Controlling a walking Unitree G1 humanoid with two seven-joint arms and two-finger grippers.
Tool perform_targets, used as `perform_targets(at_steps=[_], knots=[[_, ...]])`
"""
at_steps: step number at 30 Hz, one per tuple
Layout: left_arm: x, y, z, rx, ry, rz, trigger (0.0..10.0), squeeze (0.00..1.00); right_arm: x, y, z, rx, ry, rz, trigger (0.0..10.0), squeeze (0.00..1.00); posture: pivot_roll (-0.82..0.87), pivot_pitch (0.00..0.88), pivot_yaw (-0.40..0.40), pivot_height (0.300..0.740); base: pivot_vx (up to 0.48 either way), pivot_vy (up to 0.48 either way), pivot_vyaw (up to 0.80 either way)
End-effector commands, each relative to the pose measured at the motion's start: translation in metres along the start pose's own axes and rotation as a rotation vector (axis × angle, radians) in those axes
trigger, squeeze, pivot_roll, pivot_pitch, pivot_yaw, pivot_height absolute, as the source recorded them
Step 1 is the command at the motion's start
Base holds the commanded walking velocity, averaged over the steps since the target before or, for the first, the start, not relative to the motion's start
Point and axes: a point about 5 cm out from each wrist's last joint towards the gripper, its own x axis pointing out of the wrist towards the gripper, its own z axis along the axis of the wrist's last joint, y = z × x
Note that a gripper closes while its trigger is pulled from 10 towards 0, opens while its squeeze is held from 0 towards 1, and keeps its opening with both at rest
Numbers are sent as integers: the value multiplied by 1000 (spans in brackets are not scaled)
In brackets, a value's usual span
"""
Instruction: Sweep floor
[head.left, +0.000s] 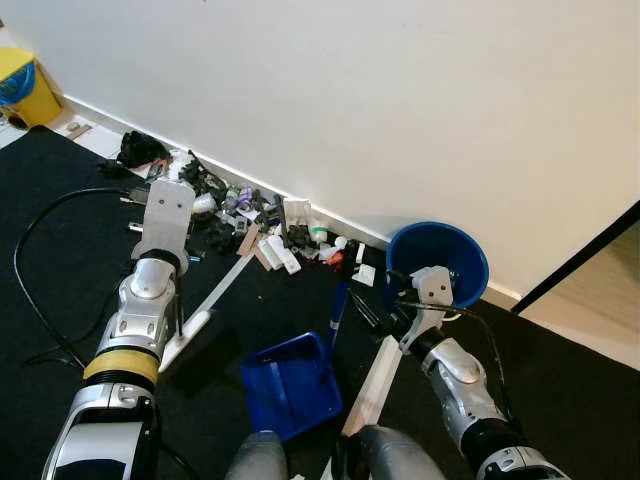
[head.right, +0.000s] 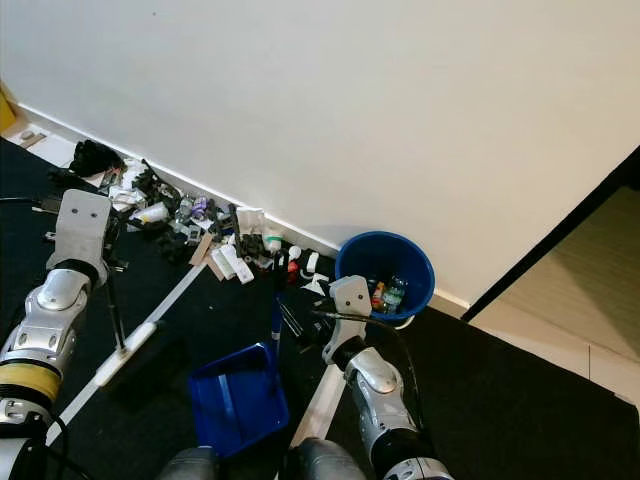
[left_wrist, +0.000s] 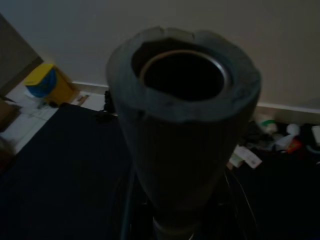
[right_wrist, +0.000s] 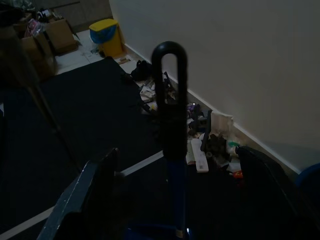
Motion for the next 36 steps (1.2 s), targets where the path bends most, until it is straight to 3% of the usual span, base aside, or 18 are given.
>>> perform_targets(at_steps=[1, 4, 5, 10, 11, 12, 24, 29, 36], knots=[[0, 12, 2, 46, -13, 37, 10000, 0, 0, -2, 0, -11, 11, -2, 10000, 0, 178, 8, -60, 740, 0, 0, 0], [-2, 15, 0, 53, -7, 49, 10000, 0, 1, -3, 0, -20, 28, -6, 10000, 0, 186, 14, -74, 740, 0, 0, 0], [-3, 16, -2, 53, 0, 56, 10000, 0, 2, -5, -1, -28, 44, -16, 10000, 1000, 190, 17, -80, 740, 0, 0, 0], [-5, 18, -5, 63, 7, 61, 10000, 0, 4, -7, -2, -26, 67, -24, 10000, 1000, 193, 24, -85, 740, 0, 0, 0], [-8, 19, -6, 64, 7, 65, 10000, 0, 9, -9, -1, -12, 83, -41, 10000, 710, 194, 46, -96, 740, 0, 0, 0], [-10, 20, -7, 64, 6, 67, 10000, 0, 11, -9, -1, -2, 91, -52, 10000, 0, 195, 48, -97, 740, 0, 0, 0], [-14, 34, -2, 82, -16, 97, 10000, 0, 34, -2, 3, 138, 124, -108, 10000, 0, 222, 90, -125, 740, 0, 0, 0], [-16, 37, 0, 83, -19, 105, 10000, 0, 40, 1, 5, 141, 140, -97, 10000, 0, 224, 92, -128, 740, 0, 0, 0], [-18, 43, 2, 95, -21, 115, 10000, 0, 52, -1, 13, 171, 146, -188, 10000, 0, 242, 128, -133, 740, 0, 0, 0]])
